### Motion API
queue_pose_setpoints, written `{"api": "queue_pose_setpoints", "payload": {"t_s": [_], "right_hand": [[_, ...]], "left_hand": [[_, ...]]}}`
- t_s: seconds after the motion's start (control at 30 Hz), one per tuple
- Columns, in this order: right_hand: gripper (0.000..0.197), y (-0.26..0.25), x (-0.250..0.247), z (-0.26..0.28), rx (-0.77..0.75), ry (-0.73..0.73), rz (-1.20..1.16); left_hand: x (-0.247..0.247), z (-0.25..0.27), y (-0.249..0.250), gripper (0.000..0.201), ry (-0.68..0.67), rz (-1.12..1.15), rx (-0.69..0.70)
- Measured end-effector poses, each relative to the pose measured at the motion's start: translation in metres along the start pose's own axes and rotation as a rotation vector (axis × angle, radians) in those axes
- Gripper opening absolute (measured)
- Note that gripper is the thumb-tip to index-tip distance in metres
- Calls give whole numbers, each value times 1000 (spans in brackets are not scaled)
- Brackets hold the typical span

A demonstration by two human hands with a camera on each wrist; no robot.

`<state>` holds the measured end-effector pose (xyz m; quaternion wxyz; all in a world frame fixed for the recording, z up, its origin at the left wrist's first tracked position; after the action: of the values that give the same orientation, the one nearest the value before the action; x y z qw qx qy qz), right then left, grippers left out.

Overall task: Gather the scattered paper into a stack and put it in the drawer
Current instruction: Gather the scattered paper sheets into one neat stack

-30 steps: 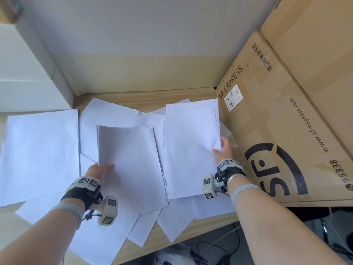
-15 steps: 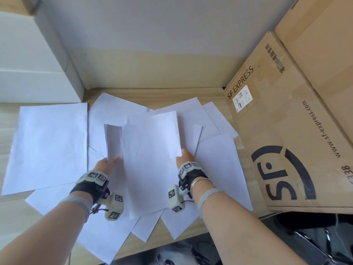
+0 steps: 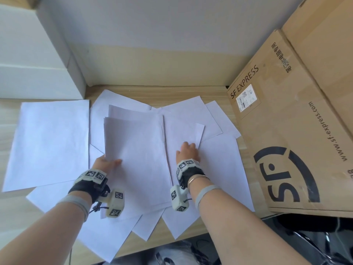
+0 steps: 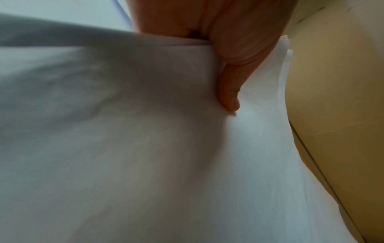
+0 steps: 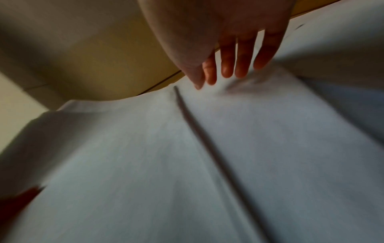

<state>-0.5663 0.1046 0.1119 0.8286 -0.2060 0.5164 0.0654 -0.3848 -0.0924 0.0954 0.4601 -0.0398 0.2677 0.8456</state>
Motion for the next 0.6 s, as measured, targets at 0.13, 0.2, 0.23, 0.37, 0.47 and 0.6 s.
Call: {"api": "queue_pose_setpoints", "payload": {"t_s": [0.13, 0.2, 0.23, 0.37, 0.47, 0.6], "right_hand": [[52, 30, -12, -4, 277, 46, -190], [65, 35, -11, -5, 332, 17, -287], [69, 35, -9, -4, 350, 0, -319], [62, 34, -9, -2, 382, -42, -417], [45, 36, -13, -5, 332, -113, -386], [39, 49, -26, -7, 335, -134, -370]], "left_hand": [[-9, -14, -5, 37, 11, 42, -16], [-9, -18, -6, 37, 13, 44, -15], [-9, -15, -5, 37, 12, 37, -20], [-5, -7, 0, 36, 1, 30, -12], [-2, -4, 4, 35, -11, 38, -2], [1, -1, 9, 26, -28, 44, 13]]}}
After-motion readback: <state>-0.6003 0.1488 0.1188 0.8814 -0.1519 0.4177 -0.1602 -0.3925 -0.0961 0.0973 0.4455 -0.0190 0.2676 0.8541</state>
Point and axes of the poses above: each hand's wrist, its own z-axis away from the middle knuckle, its own x-axis out of the palm, y = z × x, the point moved 3 cm from there along -z, towards the middle knuckle, and after that the axes turned 12 degrees about -x, right-handed, at the moved point
